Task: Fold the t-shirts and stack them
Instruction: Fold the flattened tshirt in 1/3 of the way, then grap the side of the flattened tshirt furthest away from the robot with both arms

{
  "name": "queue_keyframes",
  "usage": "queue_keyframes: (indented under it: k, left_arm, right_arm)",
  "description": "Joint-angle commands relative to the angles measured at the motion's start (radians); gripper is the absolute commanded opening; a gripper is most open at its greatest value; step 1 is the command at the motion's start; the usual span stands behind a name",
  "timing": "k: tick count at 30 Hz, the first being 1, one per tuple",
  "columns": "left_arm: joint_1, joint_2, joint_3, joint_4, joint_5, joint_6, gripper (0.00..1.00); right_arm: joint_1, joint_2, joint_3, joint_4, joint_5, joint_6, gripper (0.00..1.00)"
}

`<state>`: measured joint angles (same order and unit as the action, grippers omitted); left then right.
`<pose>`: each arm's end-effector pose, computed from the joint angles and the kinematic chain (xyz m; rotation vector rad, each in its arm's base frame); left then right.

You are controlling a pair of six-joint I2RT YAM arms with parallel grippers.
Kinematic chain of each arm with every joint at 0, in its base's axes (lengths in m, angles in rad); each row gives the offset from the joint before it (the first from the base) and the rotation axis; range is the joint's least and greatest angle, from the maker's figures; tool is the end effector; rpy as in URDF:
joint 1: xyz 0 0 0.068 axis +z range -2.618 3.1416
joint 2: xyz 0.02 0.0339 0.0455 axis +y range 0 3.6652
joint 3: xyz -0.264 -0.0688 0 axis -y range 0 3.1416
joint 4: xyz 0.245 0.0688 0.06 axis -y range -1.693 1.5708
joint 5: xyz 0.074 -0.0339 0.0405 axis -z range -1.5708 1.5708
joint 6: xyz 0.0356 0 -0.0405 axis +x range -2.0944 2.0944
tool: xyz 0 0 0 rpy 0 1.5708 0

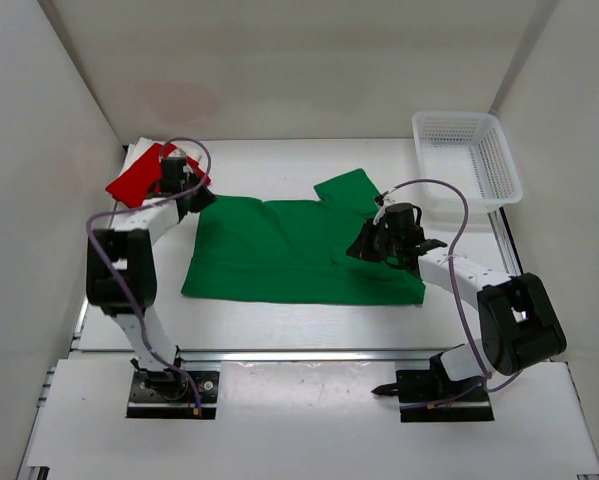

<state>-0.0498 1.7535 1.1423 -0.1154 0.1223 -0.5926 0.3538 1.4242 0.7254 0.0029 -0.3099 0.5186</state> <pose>0.3841 -0.0235 0.2090 -0.5643 2.2674 -0.4668 0.2687 0.1108 0.1938 0.0224 2.3581 0.7977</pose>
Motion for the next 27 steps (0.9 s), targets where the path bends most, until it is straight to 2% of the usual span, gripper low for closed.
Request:
queue_keyframes:
  k: [1,5,8,11,21,27]
  left_arm:
    - [0.047,0.098,0.129,-0.087,-0.049,0.065,0.2]
    - [0.087,0.202,0.247,-0.113,-0.069,0.073,0.38]
    - [0.093,0.283,0.319,-0.141,-0.049,0.051,0.43]
    - [0.084,0.314,0.33,-0.106,-0.065,0.036,0.43]
    - [0.071,0.385,0.424,-0.147,-0.168,0.043,0.49]
    - [0.068,0.419,0.433,-0.155,-0.176,0.028,0.44]
  right_arm:
    - [0.011,0.001,0.0,0.083,-0.029,-0.038,0.0]
    - [-0.004,-0.002,-0.006,0.114,-0.072,-0.052,0.0]
    - [-0.01,0.001,-0.018,0.123,-0.098,-0.061,0.0]
    - [-0.007,0.004,-0.023,0.134,-0.118,-0.069,0.0]
    - [0.016,0.031,-0.035,0.178,-0.162,-0.058,0.0]
    - [0.025,0.015,-0.035,0.18,-0.153,-0.058,0.0]
